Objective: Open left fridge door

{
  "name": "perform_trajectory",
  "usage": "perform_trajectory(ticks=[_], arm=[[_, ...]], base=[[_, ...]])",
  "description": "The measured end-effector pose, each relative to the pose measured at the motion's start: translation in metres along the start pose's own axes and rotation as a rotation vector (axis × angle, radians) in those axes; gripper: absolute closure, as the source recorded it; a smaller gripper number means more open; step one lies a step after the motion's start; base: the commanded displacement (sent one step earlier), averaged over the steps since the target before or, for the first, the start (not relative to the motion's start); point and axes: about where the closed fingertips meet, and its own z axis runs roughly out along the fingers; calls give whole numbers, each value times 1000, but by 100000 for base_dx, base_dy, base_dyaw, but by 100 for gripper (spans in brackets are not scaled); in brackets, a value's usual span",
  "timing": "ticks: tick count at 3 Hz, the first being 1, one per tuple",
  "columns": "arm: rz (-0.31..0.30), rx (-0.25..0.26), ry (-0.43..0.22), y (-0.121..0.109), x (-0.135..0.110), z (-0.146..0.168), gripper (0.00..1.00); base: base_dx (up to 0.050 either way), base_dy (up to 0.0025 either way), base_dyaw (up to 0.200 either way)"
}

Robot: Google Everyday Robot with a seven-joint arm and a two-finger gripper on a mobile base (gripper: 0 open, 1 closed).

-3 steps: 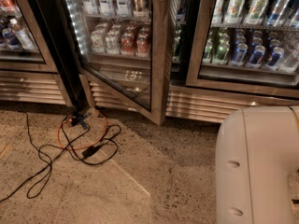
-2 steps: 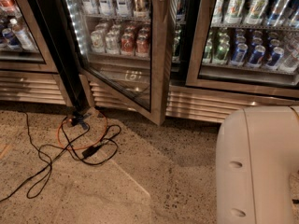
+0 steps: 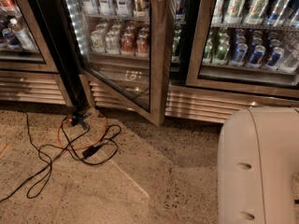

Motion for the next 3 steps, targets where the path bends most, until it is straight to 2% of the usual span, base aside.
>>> perform_trajectory(ticks=[1, 2, 3], arm=[[174, -99, -100, 27, -9, 11, 100], [337, -208, -168, 52, -12, 16, 100], [350, -217, -175, 54, -14, 17, 100]], base=[[0, 0, 0], [0, 0, 0], [0, 0, 0]])
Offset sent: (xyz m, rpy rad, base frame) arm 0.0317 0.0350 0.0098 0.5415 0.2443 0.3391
